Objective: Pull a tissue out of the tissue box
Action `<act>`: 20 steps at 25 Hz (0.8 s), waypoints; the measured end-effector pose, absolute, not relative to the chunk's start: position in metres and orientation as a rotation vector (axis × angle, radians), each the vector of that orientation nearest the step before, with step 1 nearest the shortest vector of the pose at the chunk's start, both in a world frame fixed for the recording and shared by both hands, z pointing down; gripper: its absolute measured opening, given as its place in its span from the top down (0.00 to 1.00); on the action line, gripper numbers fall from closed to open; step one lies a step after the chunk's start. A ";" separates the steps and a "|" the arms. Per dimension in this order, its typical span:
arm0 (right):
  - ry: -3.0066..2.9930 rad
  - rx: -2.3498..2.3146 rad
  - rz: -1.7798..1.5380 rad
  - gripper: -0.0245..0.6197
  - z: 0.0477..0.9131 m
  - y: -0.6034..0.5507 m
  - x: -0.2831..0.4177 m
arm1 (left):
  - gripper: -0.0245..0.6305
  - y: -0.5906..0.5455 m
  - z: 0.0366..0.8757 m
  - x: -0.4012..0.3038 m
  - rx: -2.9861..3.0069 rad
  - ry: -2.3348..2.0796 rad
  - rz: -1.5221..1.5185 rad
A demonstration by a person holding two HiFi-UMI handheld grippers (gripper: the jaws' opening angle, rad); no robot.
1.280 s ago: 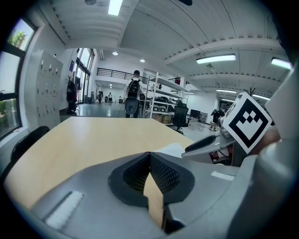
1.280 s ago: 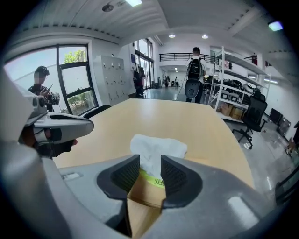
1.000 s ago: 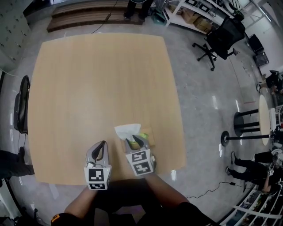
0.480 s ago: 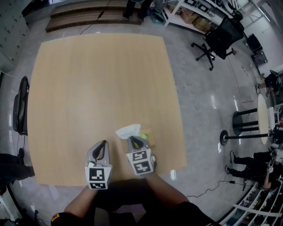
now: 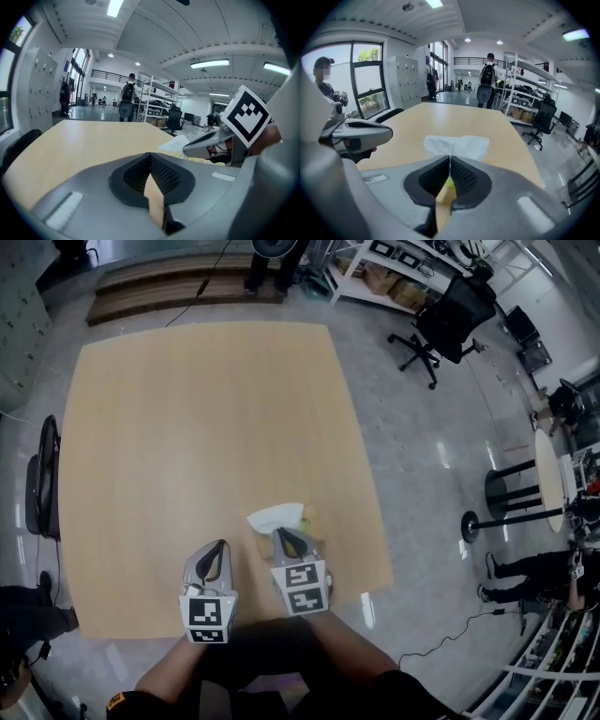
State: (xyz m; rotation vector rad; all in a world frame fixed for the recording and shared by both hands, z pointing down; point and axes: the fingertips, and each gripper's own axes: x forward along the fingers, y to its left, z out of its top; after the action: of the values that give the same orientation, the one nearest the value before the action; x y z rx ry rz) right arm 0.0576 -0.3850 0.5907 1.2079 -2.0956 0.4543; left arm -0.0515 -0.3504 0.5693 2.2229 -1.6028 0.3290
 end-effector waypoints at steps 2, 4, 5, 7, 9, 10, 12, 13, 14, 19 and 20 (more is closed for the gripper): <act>-2.112 1.243 0.438 0.96 0.582 -0.382 0.058 | 0.93 -0.348 0.567 -0.051 2.238 -1.601 0.318; -2.127 1.277 0.423 0.96 0.572 -0.378 0.057 | 0.93 -0.345 0.561 -0.054 2.247 -1.603 0.303; -2.134 1.292 0.415 0.96 0.567 -0.375 0.055 | 0.93 -0.344 0.555 -0.057 2.250 -1.604 0.293; -2.146 1.324 0.389 0.96 0.557 -0.367 0.050 | 0.93 -0.340 0.543 -0.063 2.259 -1.605 0.279; -2.154 1.357 0.360 0.96 0.549 -0.359 0.049 | 0.93 -0.333 0.538 -0.068 2.276 -1.602 0.270; -2.157 1.370 0.353 0.96 0.545 -0.355 0.049 | 0.93 -0.330 0.535 -0.068 2.287 -1.601 0.261; -2.163 1.388 0.346 0.96 0.541 -0.344 0.049 | 0.93 -0.324 0.530 -0.068 2.310 -1.602 0.237; -2.168 1.395 0.344 0.96 0.540 -0.339 0.048 | 0.93 -0.319 0.528 -0.067 2.320 -1.599 0.228; -2.172 1.401 0.342 0.96 0.539 -0.333 0.047 | 0.93 -0.315 0.527 -0.068 2.330 -1.596 0.221; -2.159 1.396 0.366 0.96 0.541 -0.298 0.036 | 0.93 -0.290 0.520 -0.082 2.344 -1.610 0.198; -2.153 1.394 0.363 0.96 0.543 -0.291 0.035 | 0.93 -0.285 0.519 -0.085 2.341 -1.613 0.189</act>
State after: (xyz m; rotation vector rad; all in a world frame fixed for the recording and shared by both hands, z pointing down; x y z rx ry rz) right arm 0.0349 -0.2907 0.5432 1.3944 -2.1525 0.3634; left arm -0.0848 -0.2851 0.5186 2.3409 -1.6125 0.1891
